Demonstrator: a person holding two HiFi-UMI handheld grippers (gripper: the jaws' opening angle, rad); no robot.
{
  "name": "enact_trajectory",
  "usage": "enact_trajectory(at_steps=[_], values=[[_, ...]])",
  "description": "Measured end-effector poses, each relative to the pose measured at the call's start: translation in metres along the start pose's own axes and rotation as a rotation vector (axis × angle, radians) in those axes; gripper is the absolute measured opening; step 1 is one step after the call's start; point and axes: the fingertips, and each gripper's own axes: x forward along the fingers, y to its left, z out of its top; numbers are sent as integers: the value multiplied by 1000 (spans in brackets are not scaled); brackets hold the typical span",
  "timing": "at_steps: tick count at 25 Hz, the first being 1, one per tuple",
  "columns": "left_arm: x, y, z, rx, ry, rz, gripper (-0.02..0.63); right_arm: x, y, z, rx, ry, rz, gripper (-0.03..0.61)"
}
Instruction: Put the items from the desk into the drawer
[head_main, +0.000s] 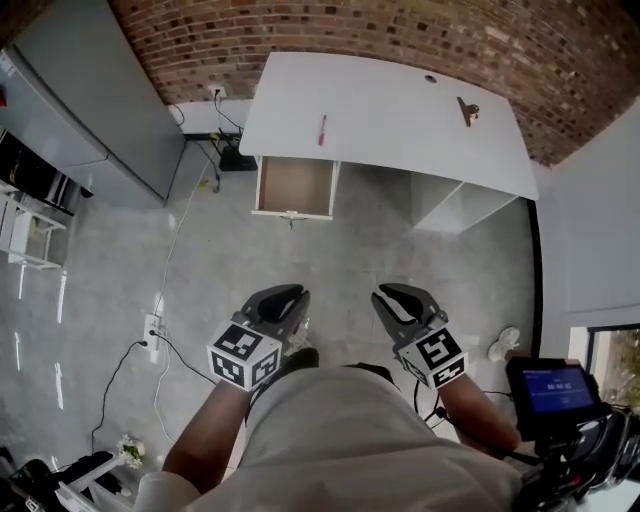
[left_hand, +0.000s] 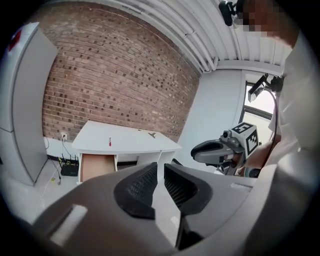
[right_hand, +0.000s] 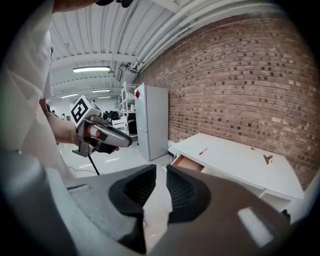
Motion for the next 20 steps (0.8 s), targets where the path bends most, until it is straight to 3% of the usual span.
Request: enact_trajectory(at_steps=[3, 8, 20], values=[[12, 26, 18, 35, 31, -16, 51, 12, -12, 18, 23, -16, -42, 54], [61, 116, 49, 32, 65, -15, 51, 71, -44, 41, 42, 4, -71, 54], [243, 241, 104, -40, 140, 67, 92, 157, -193, 57, 57, 26, -26, 54]])
